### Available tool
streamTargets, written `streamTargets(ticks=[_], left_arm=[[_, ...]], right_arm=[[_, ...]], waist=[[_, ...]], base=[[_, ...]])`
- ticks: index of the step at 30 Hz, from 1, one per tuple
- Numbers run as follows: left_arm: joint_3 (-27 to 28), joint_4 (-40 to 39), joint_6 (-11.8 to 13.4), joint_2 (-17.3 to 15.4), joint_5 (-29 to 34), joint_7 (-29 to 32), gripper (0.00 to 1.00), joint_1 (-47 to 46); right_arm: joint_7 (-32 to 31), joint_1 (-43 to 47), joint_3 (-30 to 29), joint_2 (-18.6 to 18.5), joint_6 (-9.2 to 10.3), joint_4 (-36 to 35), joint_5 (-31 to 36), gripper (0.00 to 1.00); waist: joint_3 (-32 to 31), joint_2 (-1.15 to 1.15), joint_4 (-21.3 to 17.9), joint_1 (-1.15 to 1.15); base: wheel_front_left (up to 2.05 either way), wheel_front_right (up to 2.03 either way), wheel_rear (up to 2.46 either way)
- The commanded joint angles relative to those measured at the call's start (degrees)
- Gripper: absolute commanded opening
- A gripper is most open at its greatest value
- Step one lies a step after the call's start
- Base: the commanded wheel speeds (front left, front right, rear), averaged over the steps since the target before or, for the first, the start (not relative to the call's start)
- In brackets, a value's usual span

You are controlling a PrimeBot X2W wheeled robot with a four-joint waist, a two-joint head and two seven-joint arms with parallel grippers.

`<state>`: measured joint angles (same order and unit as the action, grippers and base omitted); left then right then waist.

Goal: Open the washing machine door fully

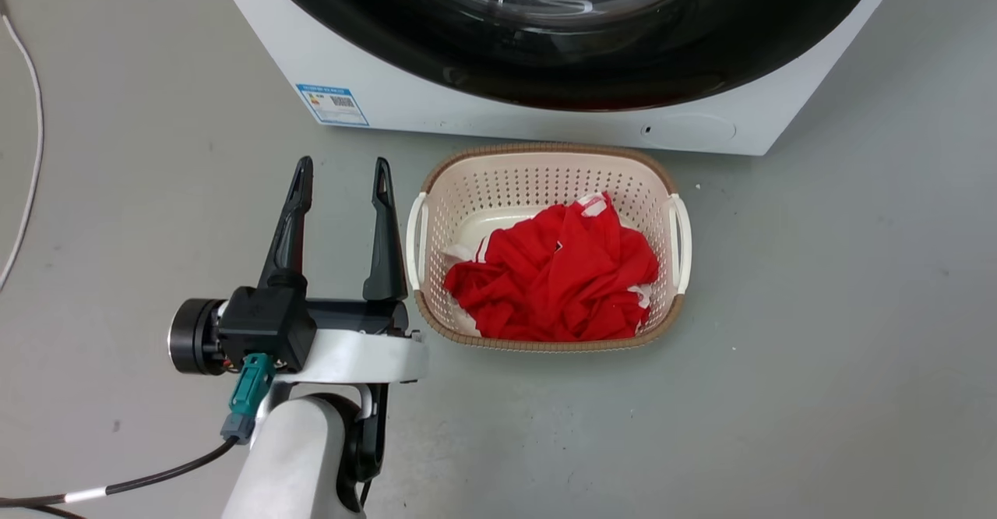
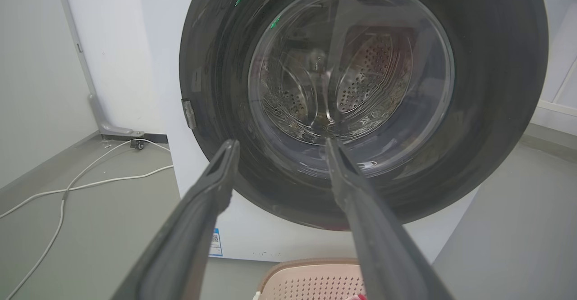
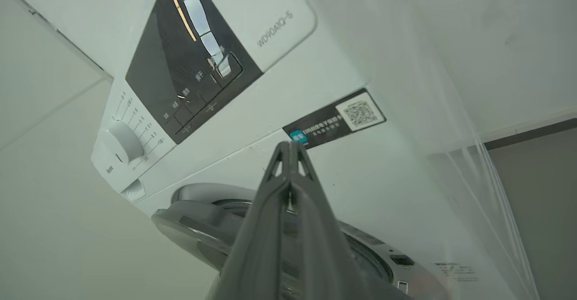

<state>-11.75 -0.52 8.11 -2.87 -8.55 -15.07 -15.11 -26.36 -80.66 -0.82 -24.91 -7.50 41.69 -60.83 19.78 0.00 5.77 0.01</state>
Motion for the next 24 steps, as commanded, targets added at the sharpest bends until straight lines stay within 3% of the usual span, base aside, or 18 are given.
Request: streamTargets(ticks=[1,8,24], left_arm=[[-0.1,-0.5,0.3,0.0,0.3,-0.2,1.0,-0.9],[-0.9,-1.2,1.1,0.0,0.0,-0.2,1.0,-1.8],[-2.6,-2.2,2.9,0.0,-0.6,-0.2,1.0,-3.0]], right_arm=[[-2.1,-1.4,0.7,0.9,0.02,0.7,0.7,0.0],[-11.3,-2.8,3.6,2.8,0.02,0.2,4.5,0.0],[-22.8,-0.8,2.0,5.1,0.02,-4.2,10.4,0.0]], waist=[[1.2,0.0,0.3,-0.01],[3.7,0.0,0.9,-0.01],[7.9,0.0,2.3,-0.01]], base=[[0.0,0.0,0.0],[0.0,0.0,0.0],[0.0,0.0,0.0]])
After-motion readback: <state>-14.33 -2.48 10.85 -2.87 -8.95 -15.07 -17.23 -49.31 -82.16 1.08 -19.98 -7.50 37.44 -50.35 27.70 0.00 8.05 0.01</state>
